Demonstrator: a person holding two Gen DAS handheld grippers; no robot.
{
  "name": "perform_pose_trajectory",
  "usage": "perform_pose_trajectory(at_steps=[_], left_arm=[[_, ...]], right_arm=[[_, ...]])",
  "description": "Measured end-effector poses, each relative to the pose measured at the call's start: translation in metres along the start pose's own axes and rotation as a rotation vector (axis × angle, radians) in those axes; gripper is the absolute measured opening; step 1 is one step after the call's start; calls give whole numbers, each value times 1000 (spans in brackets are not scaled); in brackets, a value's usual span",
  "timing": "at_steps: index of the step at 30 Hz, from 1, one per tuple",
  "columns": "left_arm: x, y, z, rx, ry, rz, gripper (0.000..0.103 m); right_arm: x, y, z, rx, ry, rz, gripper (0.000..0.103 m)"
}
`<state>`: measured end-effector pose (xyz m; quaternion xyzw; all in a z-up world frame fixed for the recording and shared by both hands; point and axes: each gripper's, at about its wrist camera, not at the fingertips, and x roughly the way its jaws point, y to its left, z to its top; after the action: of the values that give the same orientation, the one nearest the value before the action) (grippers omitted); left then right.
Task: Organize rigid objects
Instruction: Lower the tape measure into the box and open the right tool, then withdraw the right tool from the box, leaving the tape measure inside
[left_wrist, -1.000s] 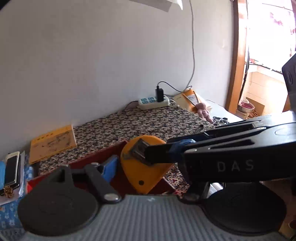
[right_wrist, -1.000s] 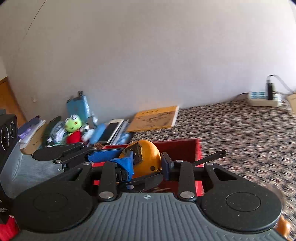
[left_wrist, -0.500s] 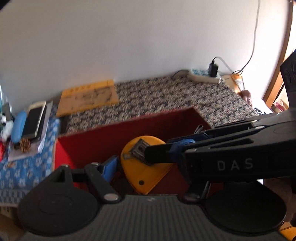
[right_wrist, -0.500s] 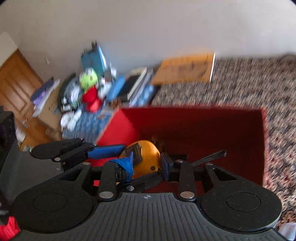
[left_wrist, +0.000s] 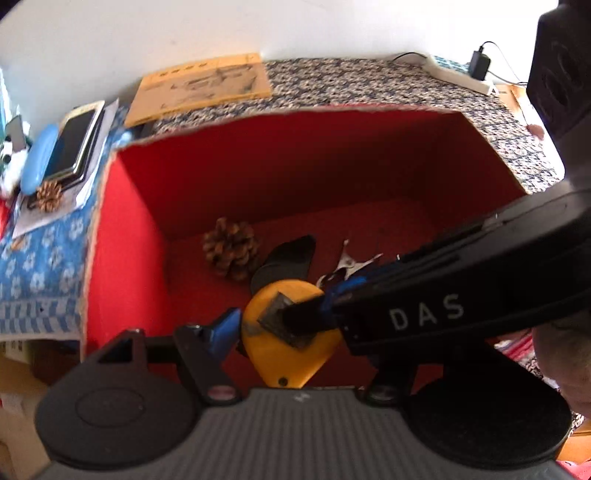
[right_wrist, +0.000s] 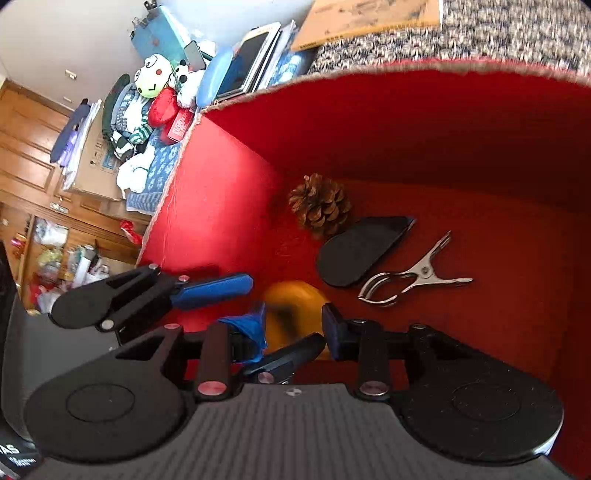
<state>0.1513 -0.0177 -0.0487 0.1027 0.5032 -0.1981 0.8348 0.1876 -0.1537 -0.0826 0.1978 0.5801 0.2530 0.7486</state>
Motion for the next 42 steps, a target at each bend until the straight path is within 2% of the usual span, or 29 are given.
perform_pose_trajectory(at_steps=[5, 13, 20, 30, 42], left_arm=[[1, 6, -1, 4, 11, 21, 68], [6, 14, -1, -48, 13, 33, 70], [8, 11, -4, -56, 6, 53, 73], [8, 8, -5, -23, -6, 87, 73], [-9, 1, -2, -10, -68, 103, 73]], right_arm=[[1, -11, -2, 61, 10, 58, 18], [-9, -19, -8, 96, -63, 75, 18], [-12, -16, -9, 88, -117, 21, 18], [-23, -13, -14, 87, -218, -136, 18], [-55, -13, -35, 132, -329, -206, 18]])
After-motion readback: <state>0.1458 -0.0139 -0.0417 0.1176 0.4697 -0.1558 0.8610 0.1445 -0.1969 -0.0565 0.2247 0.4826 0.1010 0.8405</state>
